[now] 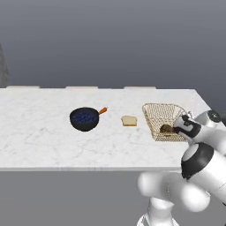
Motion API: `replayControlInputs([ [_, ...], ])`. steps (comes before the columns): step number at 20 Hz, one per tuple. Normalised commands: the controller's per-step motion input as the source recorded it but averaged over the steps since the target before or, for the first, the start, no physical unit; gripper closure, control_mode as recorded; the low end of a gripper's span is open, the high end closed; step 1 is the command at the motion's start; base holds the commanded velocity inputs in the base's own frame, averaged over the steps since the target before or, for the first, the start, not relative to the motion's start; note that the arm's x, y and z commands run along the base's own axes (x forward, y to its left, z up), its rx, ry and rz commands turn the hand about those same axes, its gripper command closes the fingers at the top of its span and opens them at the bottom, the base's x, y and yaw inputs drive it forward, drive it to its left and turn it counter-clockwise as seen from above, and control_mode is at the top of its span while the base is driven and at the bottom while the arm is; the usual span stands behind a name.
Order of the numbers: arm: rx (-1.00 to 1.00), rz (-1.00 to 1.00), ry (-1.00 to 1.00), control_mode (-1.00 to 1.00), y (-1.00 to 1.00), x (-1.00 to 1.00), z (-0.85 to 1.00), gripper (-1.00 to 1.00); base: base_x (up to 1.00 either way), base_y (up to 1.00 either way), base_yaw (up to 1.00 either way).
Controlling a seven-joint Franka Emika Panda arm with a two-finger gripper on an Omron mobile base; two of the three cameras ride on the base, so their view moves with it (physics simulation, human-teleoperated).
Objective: Open the cabinet, pick up the bread from the cabinet and place it in the basket. Then move the basket to the dining counter.
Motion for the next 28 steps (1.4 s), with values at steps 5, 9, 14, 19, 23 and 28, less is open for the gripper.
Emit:
replayControlInputs([
  [5,-0.04,0.0,0.0,-1.0,0.0,0.42,-0.12,1.0,0.0,0.0,0.0],
  [9,-0.1,0.0,0.01,-1.0,0.0,0.45,-0.06,1.0,0.0,0.0,0.0],
  [14,-0.09,0.0,0.03,-1.0,0.0,0.35,-0.13,1.0,0.0,0.0,0.0],
  [19,-0.02,0.0,0.01,-1.0,-0.05,0.1,-0.02,-1.0,0.0,0.0,0.0],
  [23,0.0,0.0,0.0,-1.0,0.0,0.09,0.07,-1.0,0.0,0.0,0.0],
  [28,0.0,0.02,0.0,-1.0,0.0,-0.17,0.6,-1.0,0.0,0.0,0.0],
])
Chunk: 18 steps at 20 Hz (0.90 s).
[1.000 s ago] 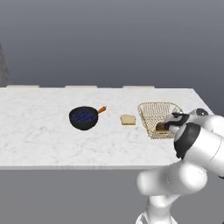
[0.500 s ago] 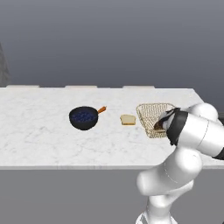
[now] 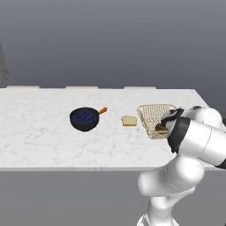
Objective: Open the cabinet, pick up the bread from the cabinet and place it in the basket. Then move the basket to the dining counter.
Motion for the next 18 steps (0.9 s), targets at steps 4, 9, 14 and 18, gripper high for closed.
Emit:
replayControlInputs([
  [4,-0.01,0.07,0.0,-1.0,0.0,-0.45,0.73,-1.0,0.0,0.0,0.0],
  [9,-0.18,0.37,-0.12,-1.0,0.39,-0.89,0.86,-1.0,0.0,0.0,0.0],
  [14,-0.4,0.52,-0.15,-1.0,0.47,-1.0,0.65,-1.0,0.0,0.0,0.0],
  [18,-0.49,0.3,-0.11,-1.0,0.48,-1.0,0.64,-1.0,0.0,0.0,0.0],
])
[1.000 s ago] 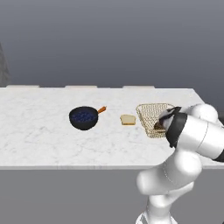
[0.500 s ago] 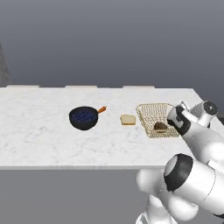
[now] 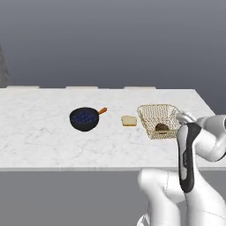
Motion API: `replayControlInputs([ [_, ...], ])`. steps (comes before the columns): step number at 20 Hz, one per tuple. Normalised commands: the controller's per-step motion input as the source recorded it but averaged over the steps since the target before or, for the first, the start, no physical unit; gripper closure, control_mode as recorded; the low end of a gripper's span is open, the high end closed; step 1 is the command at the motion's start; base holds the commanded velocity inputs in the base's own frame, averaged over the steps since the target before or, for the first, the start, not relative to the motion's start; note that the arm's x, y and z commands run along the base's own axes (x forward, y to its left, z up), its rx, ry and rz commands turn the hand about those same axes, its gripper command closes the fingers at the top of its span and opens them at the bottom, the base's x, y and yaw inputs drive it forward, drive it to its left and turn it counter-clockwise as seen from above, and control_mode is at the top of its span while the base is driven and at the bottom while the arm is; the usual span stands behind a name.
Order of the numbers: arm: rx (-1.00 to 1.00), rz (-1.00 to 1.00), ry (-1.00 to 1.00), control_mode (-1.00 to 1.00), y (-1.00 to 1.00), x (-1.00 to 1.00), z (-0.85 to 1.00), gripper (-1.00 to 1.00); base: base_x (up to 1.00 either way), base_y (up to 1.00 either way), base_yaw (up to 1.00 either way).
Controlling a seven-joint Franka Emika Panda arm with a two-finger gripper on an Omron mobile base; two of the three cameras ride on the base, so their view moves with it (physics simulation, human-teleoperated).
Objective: Open the cabinet, pick up the bread from the cabinet and place it in the basket. Then move the basket to the dining counter.
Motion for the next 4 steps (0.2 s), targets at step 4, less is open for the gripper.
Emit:
replayControlInputs([
  [4,-0.45,0.18,0.0,-1.0,0.09,-1.0,0.92,-1.0,0.0,0.0,0.0],
])
